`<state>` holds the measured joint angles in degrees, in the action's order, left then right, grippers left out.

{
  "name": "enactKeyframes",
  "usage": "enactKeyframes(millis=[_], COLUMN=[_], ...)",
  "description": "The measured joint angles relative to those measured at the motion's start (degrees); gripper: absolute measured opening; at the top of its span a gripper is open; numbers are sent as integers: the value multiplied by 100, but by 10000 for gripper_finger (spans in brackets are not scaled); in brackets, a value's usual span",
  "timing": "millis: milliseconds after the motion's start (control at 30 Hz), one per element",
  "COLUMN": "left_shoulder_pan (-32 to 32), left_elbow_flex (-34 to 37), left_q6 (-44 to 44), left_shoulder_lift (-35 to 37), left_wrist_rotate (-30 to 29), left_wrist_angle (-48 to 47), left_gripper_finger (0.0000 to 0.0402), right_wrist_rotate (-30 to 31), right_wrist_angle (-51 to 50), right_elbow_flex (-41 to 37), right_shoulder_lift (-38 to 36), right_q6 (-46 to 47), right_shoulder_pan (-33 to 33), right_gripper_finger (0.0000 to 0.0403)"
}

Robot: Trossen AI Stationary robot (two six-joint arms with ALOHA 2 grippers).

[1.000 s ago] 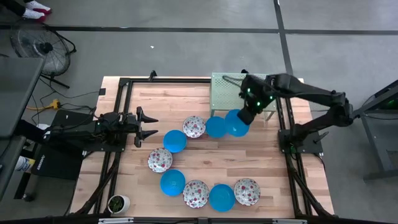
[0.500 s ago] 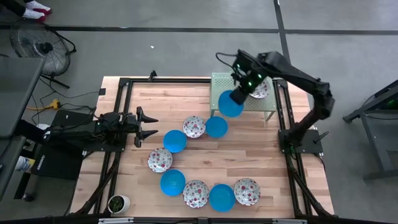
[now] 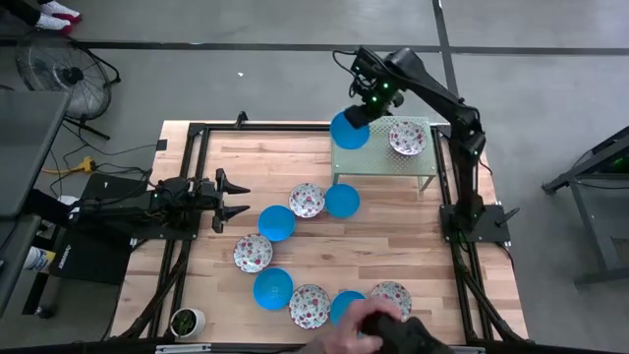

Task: Pick & Place Mini bowls
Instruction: Put the blue bowl on the green shelf

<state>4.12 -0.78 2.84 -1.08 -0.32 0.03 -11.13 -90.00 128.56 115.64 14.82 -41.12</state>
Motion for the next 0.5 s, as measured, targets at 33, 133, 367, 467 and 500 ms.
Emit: enactKeyframes(millis=[33,133,367,467,500], left_shoulder_pan=[0,0,0,-1,-1], left_elbow_flex=[0,0,0,0,0], left_q6=[1,-1,-1,-1,2], left_shoulder_lift=[-1,-1,0,-1,0], left_wrist_rotate=[-1,-2,-4,-7,-5], left_wrist_angle=[1,0,0,1,1], left_gripper_finger=[232,232,232,232,232], right_wrist_rotate=[1,-28,-240,-237,-233], right_wrist_angle=[2,-1,-5,-11,-11], right_elbow_flex=[-22,-150,-540,-712,-761], right_shoulder_lift=[49,85,74,67,67], right_q6=[135,542,1065,1128,1178], right_shoulder_pan=[-59,-170,-282,-321,-347], right_gripper_finger=[0,0,0,0,0])
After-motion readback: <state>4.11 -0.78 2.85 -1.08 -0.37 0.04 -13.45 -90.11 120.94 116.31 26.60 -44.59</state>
